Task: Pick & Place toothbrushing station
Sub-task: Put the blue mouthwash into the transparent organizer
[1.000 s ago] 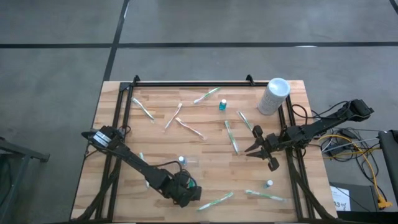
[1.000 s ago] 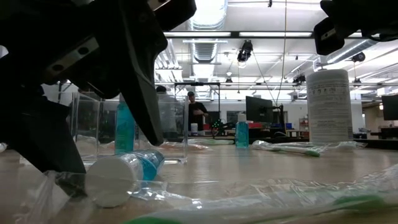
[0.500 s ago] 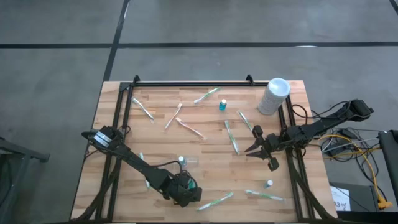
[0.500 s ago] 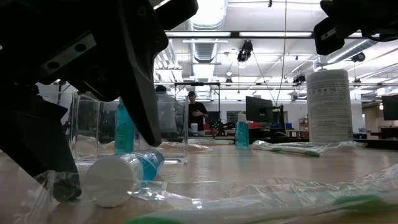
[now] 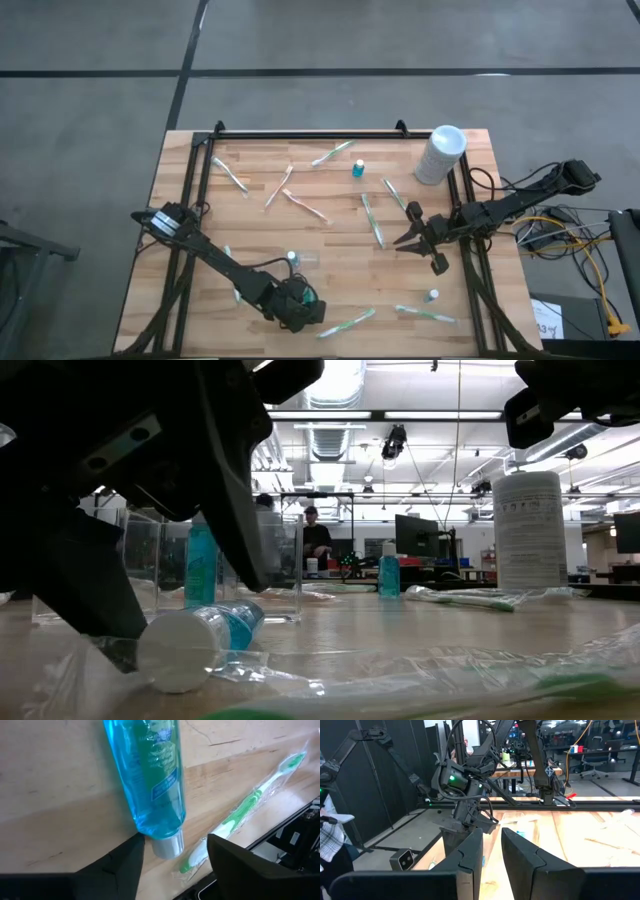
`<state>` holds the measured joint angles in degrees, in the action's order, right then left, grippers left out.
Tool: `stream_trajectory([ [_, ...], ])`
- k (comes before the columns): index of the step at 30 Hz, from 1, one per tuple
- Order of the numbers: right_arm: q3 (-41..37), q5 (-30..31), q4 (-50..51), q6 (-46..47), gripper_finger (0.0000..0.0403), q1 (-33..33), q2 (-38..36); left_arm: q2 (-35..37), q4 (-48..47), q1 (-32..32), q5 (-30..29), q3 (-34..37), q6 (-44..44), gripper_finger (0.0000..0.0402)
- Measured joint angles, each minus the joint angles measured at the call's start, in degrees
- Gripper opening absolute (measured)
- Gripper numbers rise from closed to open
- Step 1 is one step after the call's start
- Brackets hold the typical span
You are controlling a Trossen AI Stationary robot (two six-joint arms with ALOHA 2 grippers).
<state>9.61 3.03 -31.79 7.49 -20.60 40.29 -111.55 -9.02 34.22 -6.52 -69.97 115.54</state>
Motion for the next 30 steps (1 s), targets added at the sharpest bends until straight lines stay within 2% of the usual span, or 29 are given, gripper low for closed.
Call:
stream_trajectory([
  [5, 0.0, 0.0, 0.0, 0.0, 0.0068, 0.0, 0.0, 0.0, 0.0, 0.0, 0.0, 0.0, 0.0, 0.0175],
  [10, 0.0, 0.0, 0.0, 0.0, 0.0068, 0.0, 0.0, 0.0, 0.0, 0.0, 0.0, 0.0, 0.0, 0.0155],
  [30, 0.0, 0.0, 0.0, 0.0, 0.0068, 0.0, 0.0, 0.2, 0.5, -0.1, 2.0, 0.0, -2.3, 0.0156],
])
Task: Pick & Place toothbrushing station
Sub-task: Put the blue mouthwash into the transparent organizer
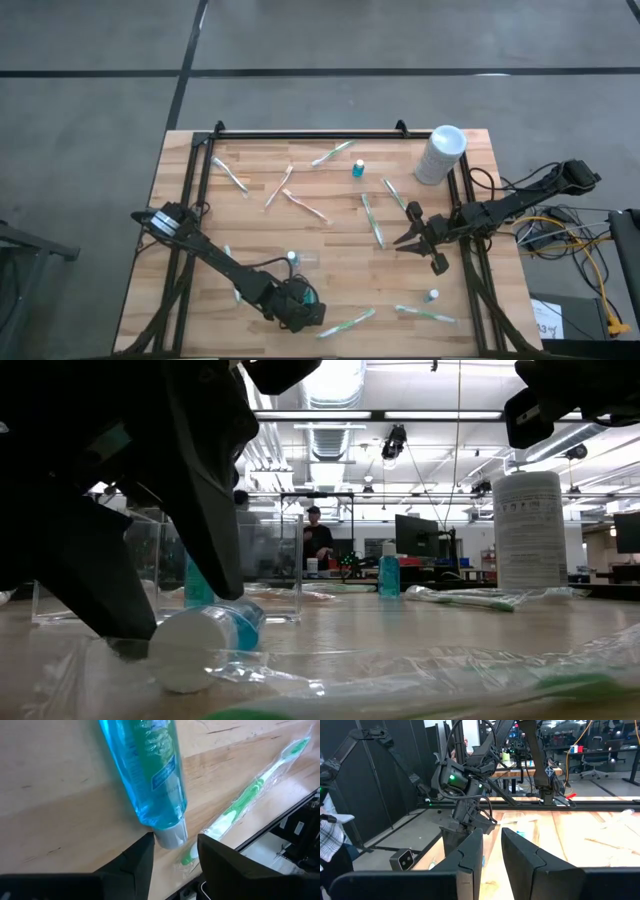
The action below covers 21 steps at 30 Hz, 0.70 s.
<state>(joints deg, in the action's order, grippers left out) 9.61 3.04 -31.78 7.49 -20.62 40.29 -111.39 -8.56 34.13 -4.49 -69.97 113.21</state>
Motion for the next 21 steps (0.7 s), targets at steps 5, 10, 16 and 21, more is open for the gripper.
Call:
stream_trajectory([
  [5, 0.0, 0.0, 0.0, 0.0, 0.0068, 0.0, 0.0, 1.9, -2.5, 0.4, 0.4, 0.0, -0.2, 0.0157],
  [10, 0.0, 0.0, 0.0, 0.0, 0.0068, 0.0, 0.0, 5.0, -6.5, 0.6, -3.9, -0.2, -1.2, 0.0156],
  [16, 0.0, 0.0, 0.0, 0.0, 0.0068, 0.0, 0.0, 5.3, -0.3, 0.6, -13.7, -0.2, -11.2, 0.0156],
  [21, 0.0, 0.0, 0.1, 0.0, 0.0068, 0.0, 0.0, 3.6, 3.9, 0.4, -15.2, -0.2, -15.6, 0.0156],
])
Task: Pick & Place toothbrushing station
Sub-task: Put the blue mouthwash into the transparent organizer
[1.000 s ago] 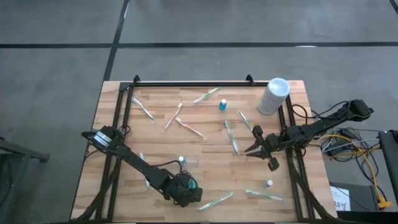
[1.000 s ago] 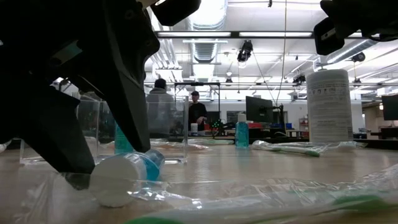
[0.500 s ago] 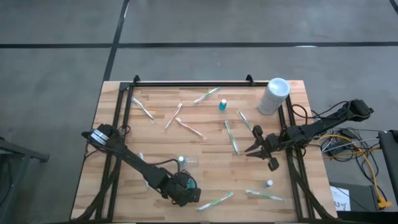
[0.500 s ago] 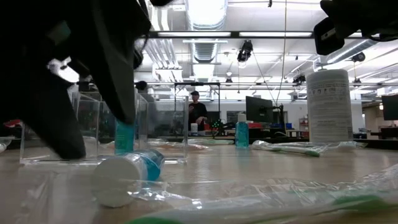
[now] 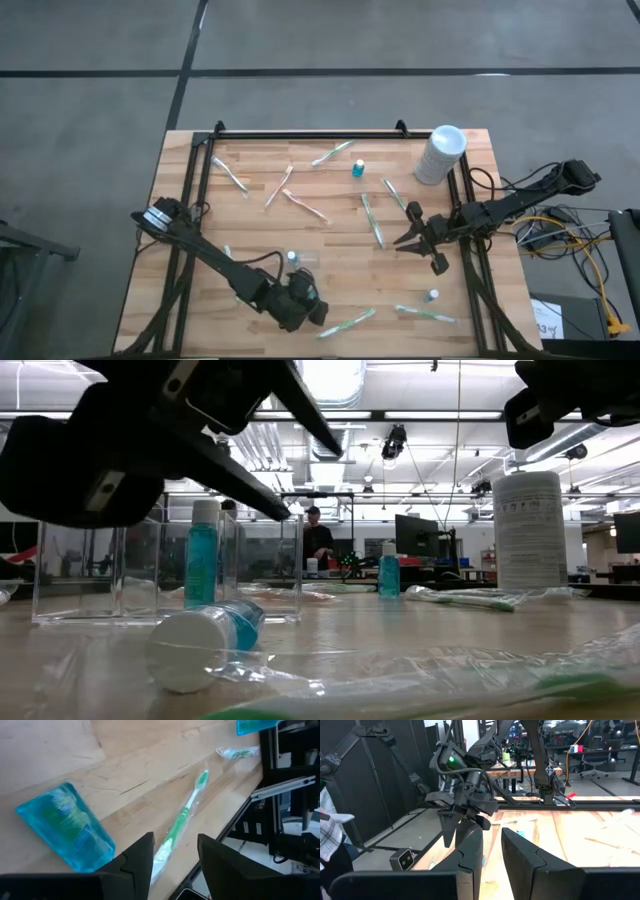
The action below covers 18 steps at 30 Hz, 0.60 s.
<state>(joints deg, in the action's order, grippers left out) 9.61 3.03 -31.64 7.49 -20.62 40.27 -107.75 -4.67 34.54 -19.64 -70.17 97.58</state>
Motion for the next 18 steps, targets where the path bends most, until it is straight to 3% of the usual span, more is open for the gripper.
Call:
stream_trajectory([
  [18, 0.0, 0.0, 0.1, 0.0, 0.0068, 0.0, 0.0, -3.0, -0.2, 0.0, 10.2, 0.0, 3.5, 0.0156],
])
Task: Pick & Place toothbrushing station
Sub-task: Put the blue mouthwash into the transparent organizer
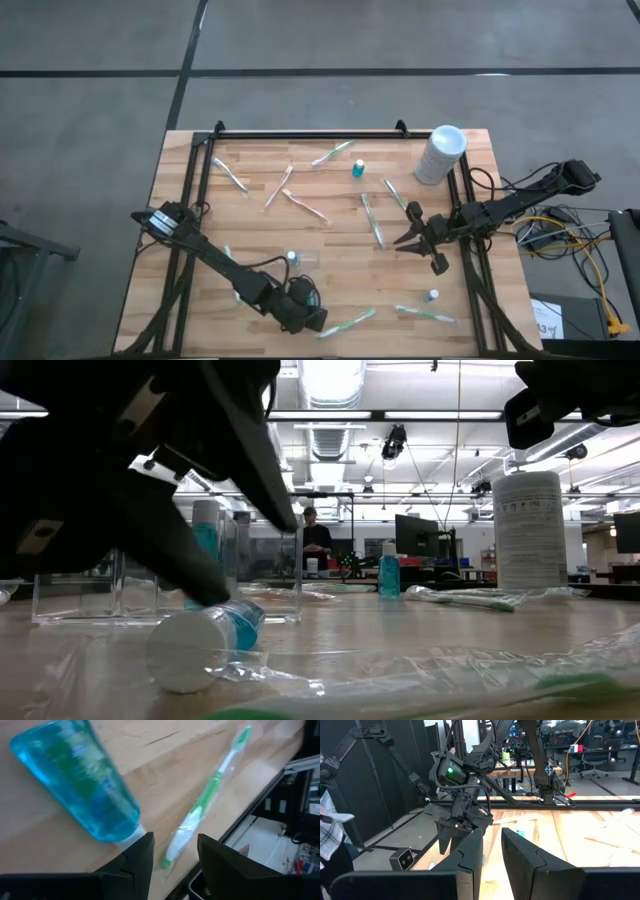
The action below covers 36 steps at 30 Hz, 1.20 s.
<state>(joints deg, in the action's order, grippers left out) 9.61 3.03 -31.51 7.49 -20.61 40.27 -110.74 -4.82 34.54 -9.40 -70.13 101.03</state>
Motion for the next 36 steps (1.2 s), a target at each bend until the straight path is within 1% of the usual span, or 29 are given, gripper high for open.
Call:
stream_trajectory([
  [5, 0.0, 0.0, 0.0, 0.0, 0.0068, 0.0, 0.0, 0.0, -1.2, 0.0, 2.0, 0.0, 1.3, 0.0156],
  [17, 0.0, 0.0, 0.0, 0.0, 0.0068, 0.0, 0.0, 0.1, -1.9, -0.2, 2.6, 0.0, 0.9, 0.0156],
  [22, 0.0, 0.0, -0.1, 0.0, 0.0068, 0.0, 0.0, 1.0, -7.6, 0.1, 5.9, 0.0, 2.1, 0.0156],
  [26, 0.0, 0.0, -0.1, 0.0, 0.0068, 0.0, 0.0, 2.9, -13.1, 0.5, 5.8, 0.0, 2.9, 0.0156],
  [29, 0.0, 0.0, -0.1, 0.0, 0.0068, 0.0, 0.0, 4.5, -14.3, 0.5, 5.2, 0.0, 2.6, 0.0156],
  [33, 0.0, 0.0, -0.1, 0.0, 0.0068, 0.0, 0.0, 5.8, -14.5, 0.5, 3.7, 0.0, -1.4, 0.0156],
  [36, 0.0, 0.0, -0.1, 0.0, 0.0068, 0.0, 0.0, 6.4, -14.4, 0.5, 3.6, 0.0, -10.5, 0.0156],
])
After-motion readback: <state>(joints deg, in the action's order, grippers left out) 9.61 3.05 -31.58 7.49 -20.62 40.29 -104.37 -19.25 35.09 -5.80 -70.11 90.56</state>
